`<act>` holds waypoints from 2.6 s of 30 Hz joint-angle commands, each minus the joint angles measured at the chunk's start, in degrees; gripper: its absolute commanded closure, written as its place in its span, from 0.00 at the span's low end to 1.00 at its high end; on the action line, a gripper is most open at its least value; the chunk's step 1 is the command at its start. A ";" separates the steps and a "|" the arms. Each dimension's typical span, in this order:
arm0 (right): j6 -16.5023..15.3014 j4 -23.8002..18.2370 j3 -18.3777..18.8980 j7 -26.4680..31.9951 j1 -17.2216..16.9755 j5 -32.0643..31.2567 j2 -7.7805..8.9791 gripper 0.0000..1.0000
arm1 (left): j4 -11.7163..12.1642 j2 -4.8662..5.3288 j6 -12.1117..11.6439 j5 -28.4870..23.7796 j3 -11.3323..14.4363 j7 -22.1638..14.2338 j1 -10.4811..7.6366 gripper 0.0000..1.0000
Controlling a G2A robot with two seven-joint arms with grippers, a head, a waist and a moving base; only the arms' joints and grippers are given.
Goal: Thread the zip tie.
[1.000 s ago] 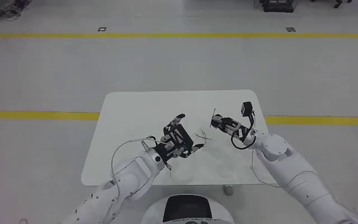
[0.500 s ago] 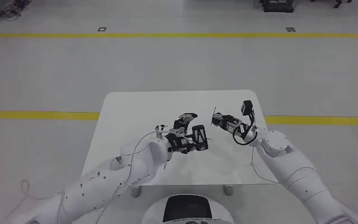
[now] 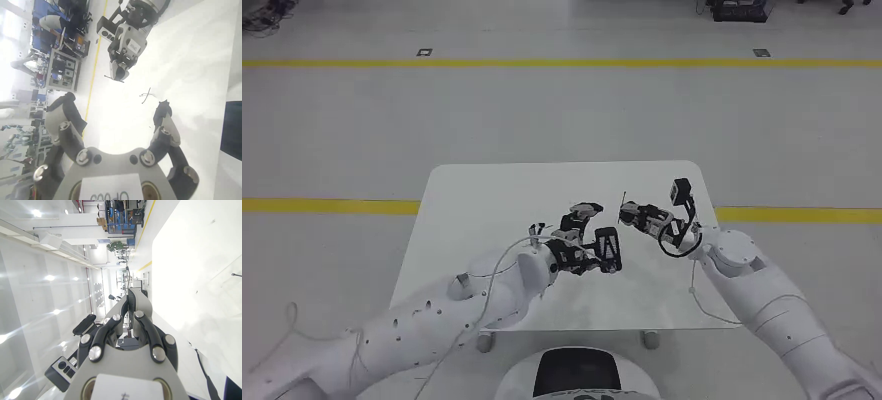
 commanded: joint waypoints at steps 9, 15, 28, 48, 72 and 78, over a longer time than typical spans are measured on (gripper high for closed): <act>4.62 -2.10 -0.71 -4.43 -1.65 5.46 -1.46 1.00 | 0.55 0.73 2.45 0.00 15.50 -6.95 -13.26 0.00; 5.66 -1.50 -1.18 -4.23 -1.46 8.34 -2.14 1.00 | 1.98 0.52 6.03 0.00 20.08 -5.86 -16.36 0.00; 7.13 -2.12 -2.51 -3.12 -1.14 10.35 -3.48 1.00 | 6.38 0.53 7.75 0.00 20.60 2.15 -18.32 0.00; 8.40 -3.72 -1.87 -3.48 -2.33 9.71 -4.06 1.00 | 9.38 -0.24 5.98 0.00 20.60 0.50 -20.47 0.00; 9.04 -7.32 0.16 -6.87 -5.04 7.16 -4.35 1.00 | 10.98 -0.76 3.77 0.00 20.17 1.06 -19.77 0.13; 9.56 -8.61 1.24 -7.50 -6.00 6.21 -4.42 1.00 | 11.45 -1.14 3.39 0.00 20.47 1.66 -19.83 0.52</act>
